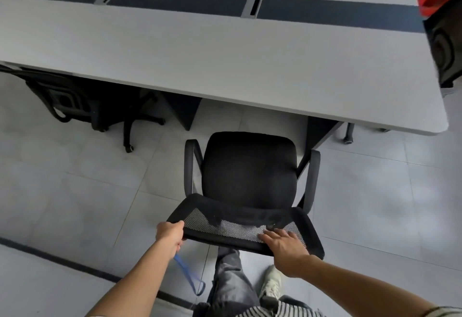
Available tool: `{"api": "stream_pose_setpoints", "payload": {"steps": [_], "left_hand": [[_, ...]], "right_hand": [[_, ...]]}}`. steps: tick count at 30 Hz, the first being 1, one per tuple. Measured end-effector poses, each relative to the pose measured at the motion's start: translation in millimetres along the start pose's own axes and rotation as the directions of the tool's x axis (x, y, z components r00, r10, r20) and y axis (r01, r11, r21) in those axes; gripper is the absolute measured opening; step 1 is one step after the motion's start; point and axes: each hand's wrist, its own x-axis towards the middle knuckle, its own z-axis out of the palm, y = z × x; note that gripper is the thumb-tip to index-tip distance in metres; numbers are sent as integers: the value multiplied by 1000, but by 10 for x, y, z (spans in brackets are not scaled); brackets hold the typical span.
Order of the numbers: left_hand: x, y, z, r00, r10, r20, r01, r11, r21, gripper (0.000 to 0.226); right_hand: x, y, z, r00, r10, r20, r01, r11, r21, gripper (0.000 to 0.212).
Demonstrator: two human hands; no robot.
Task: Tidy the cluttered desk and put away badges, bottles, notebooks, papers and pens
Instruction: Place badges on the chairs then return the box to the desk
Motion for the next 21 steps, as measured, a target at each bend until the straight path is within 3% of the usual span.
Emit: {"api": "stream_pose_setpoints", "payload": {"steps": [8, 21], "left_hand": [[296, 704, -29, 998, 62, 25, -61, 998, -8, 17], [1094, 2291, -371, 962, 127, 243, -143, 988, 50, 14]], "right_hand": [[448, 65, -532, 997, 48, -59, -46, 998, 38, 72], [1552, 0, -1707, 956, 278, -91, -266, 956, 122, 72]]}}
